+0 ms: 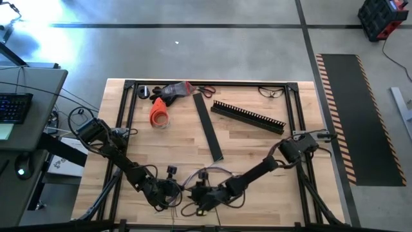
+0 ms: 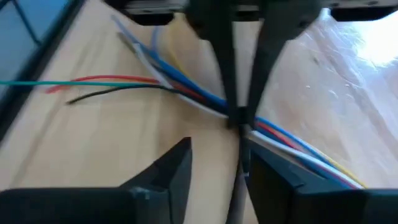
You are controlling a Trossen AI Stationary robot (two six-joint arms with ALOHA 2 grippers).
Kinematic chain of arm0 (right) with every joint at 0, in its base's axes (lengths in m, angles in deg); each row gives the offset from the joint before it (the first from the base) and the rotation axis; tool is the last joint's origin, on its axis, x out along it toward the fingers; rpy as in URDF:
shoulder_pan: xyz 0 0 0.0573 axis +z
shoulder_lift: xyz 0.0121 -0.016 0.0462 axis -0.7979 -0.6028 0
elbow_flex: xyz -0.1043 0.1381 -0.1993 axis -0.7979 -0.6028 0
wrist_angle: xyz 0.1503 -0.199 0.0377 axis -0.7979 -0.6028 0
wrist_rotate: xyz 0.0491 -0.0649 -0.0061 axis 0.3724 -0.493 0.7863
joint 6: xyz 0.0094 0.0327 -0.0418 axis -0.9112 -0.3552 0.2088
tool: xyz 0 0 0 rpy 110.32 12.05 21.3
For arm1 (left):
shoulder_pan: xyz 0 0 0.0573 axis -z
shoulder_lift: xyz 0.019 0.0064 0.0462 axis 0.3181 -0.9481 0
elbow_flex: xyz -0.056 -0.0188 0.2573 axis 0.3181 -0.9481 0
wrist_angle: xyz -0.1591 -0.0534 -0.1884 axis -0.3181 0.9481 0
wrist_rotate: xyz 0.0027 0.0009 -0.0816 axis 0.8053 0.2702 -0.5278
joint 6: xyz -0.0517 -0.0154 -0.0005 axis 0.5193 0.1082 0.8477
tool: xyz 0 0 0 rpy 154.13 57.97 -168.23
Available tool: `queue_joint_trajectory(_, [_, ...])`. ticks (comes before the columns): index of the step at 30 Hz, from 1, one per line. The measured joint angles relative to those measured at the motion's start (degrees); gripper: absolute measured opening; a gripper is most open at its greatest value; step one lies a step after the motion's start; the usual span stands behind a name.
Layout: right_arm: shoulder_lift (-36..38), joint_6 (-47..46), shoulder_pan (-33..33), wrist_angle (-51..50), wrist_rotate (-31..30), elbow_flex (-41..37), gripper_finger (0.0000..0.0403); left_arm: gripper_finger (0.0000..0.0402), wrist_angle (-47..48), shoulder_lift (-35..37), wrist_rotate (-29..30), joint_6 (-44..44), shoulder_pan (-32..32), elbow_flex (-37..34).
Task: Ziptie cables
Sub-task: Wrap the black zip tie on the cable
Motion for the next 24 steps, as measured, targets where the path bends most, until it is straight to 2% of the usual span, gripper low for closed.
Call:
queue_joint_trajectory(3, [-0.9, 0.8, -0.9, 0.9, -0.9, 0.0, 0.0136, 0.0000, -0.2, 0.0, 0.0, -0.3, 0.0, 0.0])
queue_joint_trajectory(6, [-1.5, 4.0, -1.1, 2.5, -1.7, 0.0, 0.0133, 0.0000, -0.2, 0.0, -0.1, -0.3, 0.0, 0.0])
queue_joint_trajectory(17, [-2.2, 7.3, -1.6, 4.8, -2.5, 0.0, 0.0084, 0.0000, -0.5, 0.0, -0.1, -0.5, 0.0, 0.0])
queue_joint_trajectory(24, [-4.1, 7.3, -2.7, 7.5, 0.9, 0.0, 0.0070, 0.0000, -0.6, 0.0, -0.2, -0.5, 0.0, 0.0])
